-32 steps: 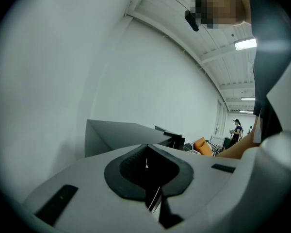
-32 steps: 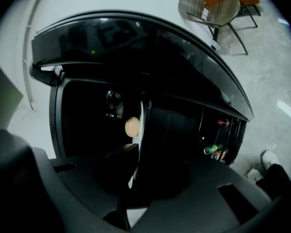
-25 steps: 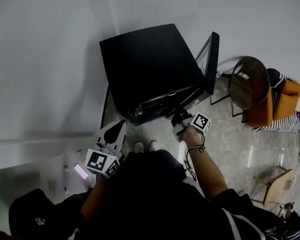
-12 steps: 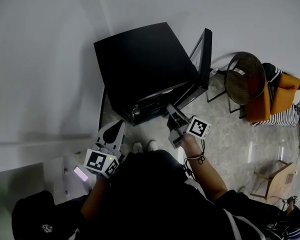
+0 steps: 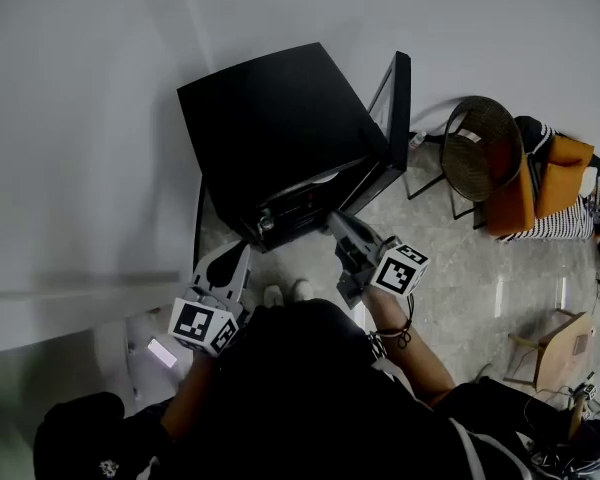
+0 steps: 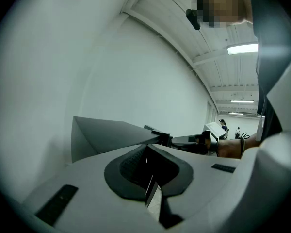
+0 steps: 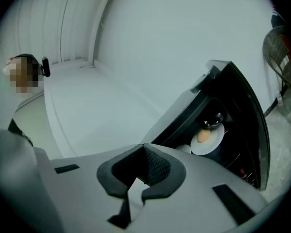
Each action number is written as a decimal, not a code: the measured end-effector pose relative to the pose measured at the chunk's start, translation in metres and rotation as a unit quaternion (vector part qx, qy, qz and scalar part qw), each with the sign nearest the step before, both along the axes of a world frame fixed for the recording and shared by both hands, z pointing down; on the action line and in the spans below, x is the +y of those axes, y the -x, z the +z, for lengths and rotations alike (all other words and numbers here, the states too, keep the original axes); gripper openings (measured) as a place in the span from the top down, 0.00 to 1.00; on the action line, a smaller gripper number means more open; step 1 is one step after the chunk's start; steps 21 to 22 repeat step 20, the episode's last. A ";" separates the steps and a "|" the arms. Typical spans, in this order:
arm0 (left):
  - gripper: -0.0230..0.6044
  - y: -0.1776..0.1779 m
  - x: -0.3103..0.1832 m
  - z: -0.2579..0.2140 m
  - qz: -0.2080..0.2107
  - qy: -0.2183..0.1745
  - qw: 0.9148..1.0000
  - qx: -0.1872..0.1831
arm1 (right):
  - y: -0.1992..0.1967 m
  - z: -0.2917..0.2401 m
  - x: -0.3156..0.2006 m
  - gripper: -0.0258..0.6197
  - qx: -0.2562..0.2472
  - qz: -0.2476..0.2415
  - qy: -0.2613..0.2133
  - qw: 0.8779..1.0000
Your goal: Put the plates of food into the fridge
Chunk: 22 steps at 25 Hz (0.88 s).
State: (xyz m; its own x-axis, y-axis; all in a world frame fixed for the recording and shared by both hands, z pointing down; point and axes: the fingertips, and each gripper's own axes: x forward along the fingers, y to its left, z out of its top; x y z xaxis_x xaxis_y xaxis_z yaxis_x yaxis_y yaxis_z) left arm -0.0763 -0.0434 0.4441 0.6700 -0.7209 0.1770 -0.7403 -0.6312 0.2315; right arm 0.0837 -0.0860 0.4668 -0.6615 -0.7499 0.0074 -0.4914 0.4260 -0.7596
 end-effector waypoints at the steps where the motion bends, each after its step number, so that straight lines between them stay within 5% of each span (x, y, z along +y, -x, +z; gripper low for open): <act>1: 0.92 -0.001 -0.001 0.000 0.002 0.000 1.000 0.000 | 0.001 -0.004 0.001 0.92 0.010 -0.002 -0.009 1.000; 12: 0.92 -0.004 0.006 -0.002 0.018 -0.002 1.000 0.005 | 0.019 -0.039 0.035 0.92 0.121 -0.023 -0.100 0.987; 22: 0.93 -0.001 0.003 -0.005 0.016 -0.010 1.000 0.009 | 0.033 -0.050 0.046 0.92 0.153 -0.033 -0.148 0.976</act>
